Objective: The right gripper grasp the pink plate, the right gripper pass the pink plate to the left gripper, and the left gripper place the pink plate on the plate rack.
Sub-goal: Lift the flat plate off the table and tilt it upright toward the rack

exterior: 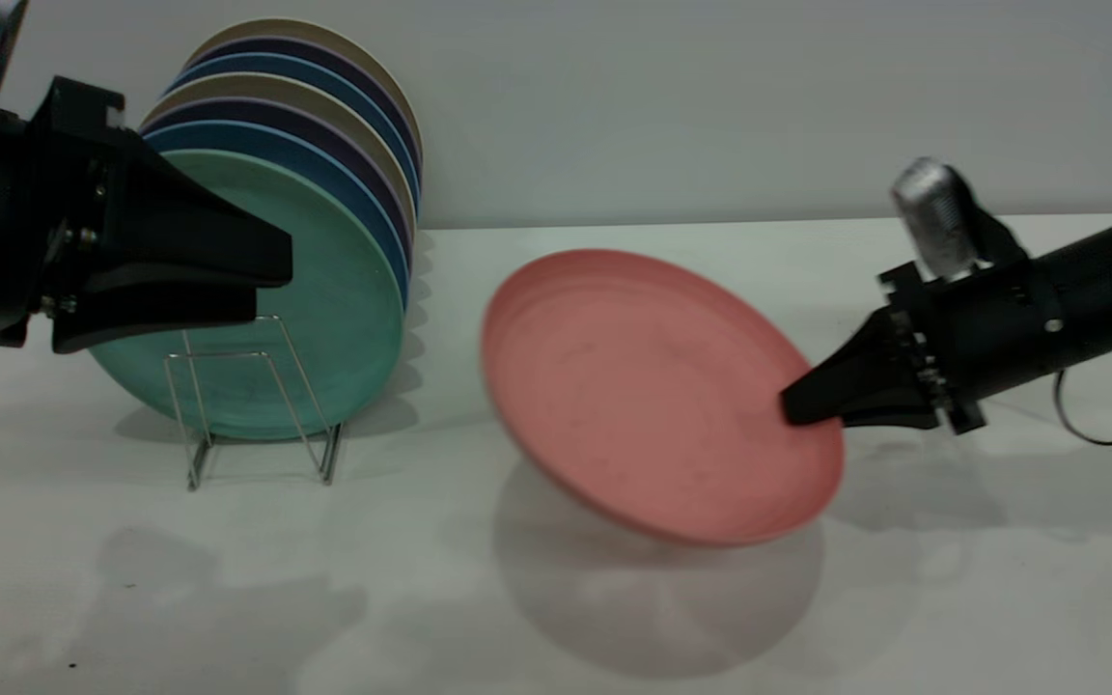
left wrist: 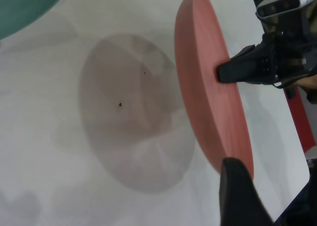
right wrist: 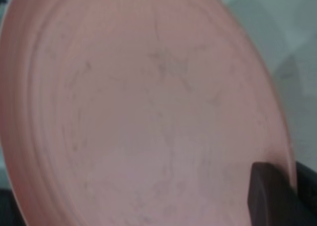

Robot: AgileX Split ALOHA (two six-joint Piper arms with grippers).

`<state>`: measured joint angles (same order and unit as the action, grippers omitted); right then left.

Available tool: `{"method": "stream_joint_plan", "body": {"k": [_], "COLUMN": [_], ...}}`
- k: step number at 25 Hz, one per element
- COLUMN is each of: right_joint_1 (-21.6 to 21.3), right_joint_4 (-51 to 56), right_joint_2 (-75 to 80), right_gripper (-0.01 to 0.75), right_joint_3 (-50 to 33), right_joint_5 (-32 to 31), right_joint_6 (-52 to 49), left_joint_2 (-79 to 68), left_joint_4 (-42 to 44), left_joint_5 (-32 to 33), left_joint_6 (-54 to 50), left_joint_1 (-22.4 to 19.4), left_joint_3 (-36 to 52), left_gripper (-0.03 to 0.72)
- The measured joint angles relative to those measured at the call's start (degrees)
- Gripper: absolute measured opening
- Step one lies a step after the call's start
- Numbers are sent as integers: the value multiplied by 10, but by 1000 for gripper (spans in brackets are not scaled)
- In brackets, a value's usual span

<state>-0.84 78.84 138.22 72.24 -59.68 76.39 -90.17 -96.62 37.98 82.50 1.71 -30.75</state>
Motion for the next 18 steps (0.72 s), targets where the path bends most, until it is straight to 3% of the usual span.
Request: {"method": "stream_joint_plan", "body": {"k": [7,18], "right_joint_1": [36,47], "right_joint_4": [6,17], "right_joint_2": [0,0], "right_gripper": [17,17], "right_joint_3": [0,0], "right_joint_5": [-17,-48], "right_joint_6": [0,0], "left_joint_2": [-1,-2], "left_joint_4": [0,0], "left_joint_5": [-5,-21], "left_joint_6": [1,1], "left_joint_1": [0,0], "left_joint_3": [0,0], "left_gripper": [373,373]}}
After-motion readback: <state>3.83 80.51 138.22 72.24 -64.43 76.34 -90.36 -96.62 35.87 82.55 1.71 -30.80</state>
